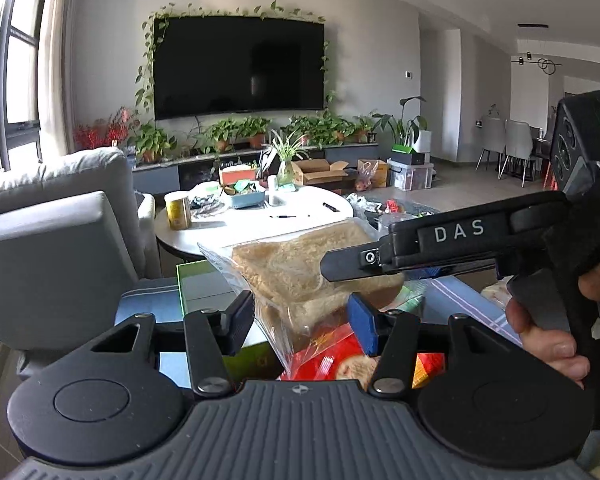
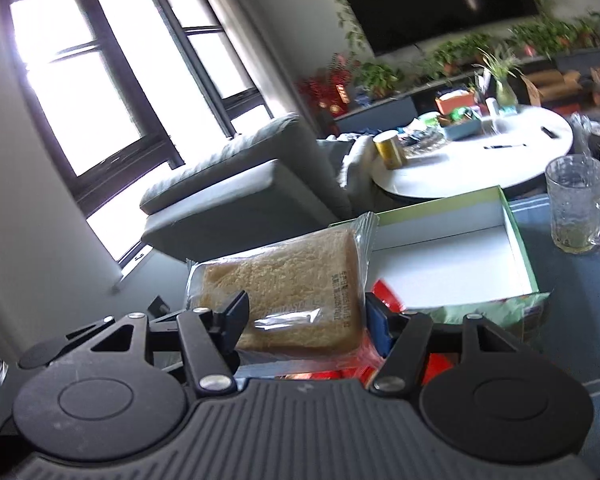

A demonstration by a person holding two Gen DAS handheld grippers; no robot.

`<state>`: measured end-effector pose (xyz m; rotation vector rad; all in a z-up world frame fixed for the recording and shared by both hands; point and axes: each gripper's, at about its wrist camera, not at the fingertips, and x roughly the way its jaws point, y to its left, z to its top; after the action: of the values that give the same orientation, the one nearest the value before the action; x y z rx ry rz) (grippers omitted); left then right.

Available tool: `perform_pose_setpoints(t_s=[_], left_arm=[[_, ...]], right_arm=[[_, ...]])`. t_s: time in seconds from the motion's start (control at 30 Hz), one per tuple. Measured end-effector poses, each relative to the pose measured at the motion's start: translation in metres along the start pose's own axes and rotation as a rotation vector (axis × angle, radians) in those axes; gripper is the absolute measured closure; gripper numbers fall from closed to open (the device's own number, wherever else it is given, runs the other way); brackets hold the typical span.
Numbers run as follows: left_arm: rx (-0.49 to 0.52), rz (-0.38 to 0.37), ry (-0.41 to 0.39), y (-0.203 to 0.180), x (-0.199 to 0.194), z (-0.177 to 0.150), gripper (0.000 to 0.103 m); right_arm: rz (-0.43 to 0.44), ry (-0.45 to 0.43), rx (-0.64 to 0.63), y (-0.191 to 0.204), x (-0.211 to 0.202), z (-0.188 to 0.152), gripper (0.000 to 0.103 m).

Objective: Organize snacks
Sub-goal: 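Lift the bagged toast with both grippers and carry it over the green box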

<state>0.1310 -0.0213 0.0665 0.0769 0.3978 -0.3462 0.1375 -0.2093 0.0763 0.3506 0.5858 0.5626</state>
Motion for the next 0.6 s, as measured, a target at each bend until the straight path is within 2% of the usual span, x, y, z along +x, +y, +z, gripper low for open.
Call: perform_pose_setpoints(t_s=[0.37,0.6], left_arm=[[-0.009,0.02,0.037,0.018,0.064,0.009,0.05],[-0.015,0.004,0.084,0.027,0.104,0.004,0.049]], right_arm=[[-0.064,0.012,0.006,-0.024,0.045,0.019,0.029],[-0.113,0.036,0.046,-0.046,0.072,0.02,0.029]])
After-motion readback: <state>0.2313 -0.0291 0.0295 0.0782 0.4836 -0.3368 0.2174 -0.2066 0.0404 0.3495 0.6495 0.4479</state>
